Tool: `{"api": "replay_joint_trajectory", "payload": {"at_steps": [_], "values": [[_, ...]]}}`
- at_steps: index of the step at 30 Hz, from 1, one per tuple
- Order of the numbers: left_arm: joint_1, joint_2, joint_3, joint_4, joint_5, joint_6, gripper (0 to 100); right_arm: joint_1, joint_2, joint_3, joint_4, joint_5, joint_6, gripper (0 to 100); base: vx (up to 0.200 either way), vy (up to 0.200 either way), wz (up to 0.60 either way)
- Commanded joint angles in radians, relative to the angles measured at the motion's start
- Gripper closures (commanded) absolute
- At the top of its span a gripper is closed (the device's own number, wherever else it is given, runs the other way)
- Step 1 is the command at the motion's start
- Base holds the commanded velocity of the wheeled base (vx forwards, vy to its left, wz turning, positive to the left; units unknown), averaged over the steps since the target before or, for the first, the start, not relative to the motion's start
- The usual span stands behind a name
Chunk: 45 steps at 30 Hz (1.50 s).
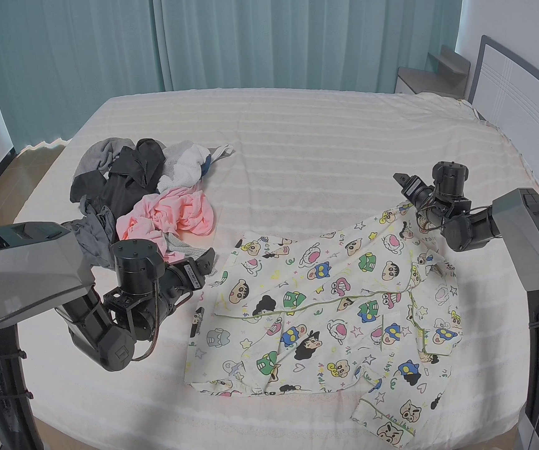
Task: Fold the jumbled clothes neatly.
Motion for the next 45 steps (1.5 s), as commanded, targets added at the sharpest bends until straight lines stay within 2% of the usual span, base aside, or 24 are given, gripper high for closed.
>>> {"api": "replay_joint_trajectory", "payload": {"at_steps": [1,2,6,9,14,19,21,26,27,31,34,36,37,42,45], "values": [[-0.003,-0.001,0.006,-0.001,0.000,0.016,0,0.006,0.001,0.039,-0.012,0.000,-0.077,0,0.000,0.000,0.00],[-0.005,0.001,0.006,-0.001,0.000,0.019,0,0.014,-0.014,0.066,-0.007,0.001,-0.101,0,0.000,0.000,0.00],[-0.006,0.001,0.008,-0.001,0.000,0.019,0,0.022,-0.039,0.115,-0.003,-0.003,-0.109,0,0.000,0.000,0.00],[-0.018,-0.001,0.040,-0.001,-0.003,0.026,0,-0.001,-0.028,0.132,-0.024,-0.029,-0.189,0,0.000,0.000,0.00],[-0.046,0.005,0.086,-0.002,-0.011,0.036,0,-0.037,-0.036,0.126,-0.211,-0.054,-0.179,0,0.000,0.000,0.00],[-0.049,0.010,0.090,-0.002,-0.012,0.031,0,-0.044,-0.077,0.194,-0.213,-0.048,-0.178,0,0.000,0.000,0.00],[-0.058,0.008,0.109,-0.001,-0.020,0.031,0,-0.044,-0.126,0.293,-0.218,-0.039,-0.169,0,0.000,0.000,0.00],[-0.068,-0.005,0.209,-0.001,-0.147,0.037,0,-0.035,-0.261,0.585,-0.251,0.032,-0.138,0,0.000,0.000,0.00],[-0.069,-0.015,0.235,-0.001,-0.193,0.037,0,-0.034,-0.302,0.677,-0.285,0.052,-0.132,0,0.000,0.000,0.00],[-0.083,-0.035,0.267,0.002,-0.304,0.043,0,-0.032,-0.378,0.869,-0.382,0.063,-0.133,0,0.000,0.000,0.00],[-0.109,-0.028,0.248,0.030,-0.354,0.112,0,-0.027,-0.410,0.979,-0.446,0.063,-0.133,0,0.000,0.000,0.00],[-0.130,-0.025,0.213,0.082,-0.353,0.163,0,-0.020,-0.424,1.027,-0.481,0.061,-0.137,0,0.000,0.000,0.00],[-0.146,-0.021,0.170,0.160,-0.350,0.183,0,-0.018,-0.437,1.063,-0.509,0.061,-0.138,0,0.000,0.000,0.00],[-0.167,-0.021,-0.009,0.450,-0.366,0.140,0,0.002,-0.508,1.163,-0.538,0.063,-0.140,0,0.000,0.000,0.00],[-0.180,-0.021,-0.041,0.507,-0.377,0.100,0,0.012,-0.531,1.192,-0.540,0.063,-0.135,0,0.000,0.000,0.00]]}}
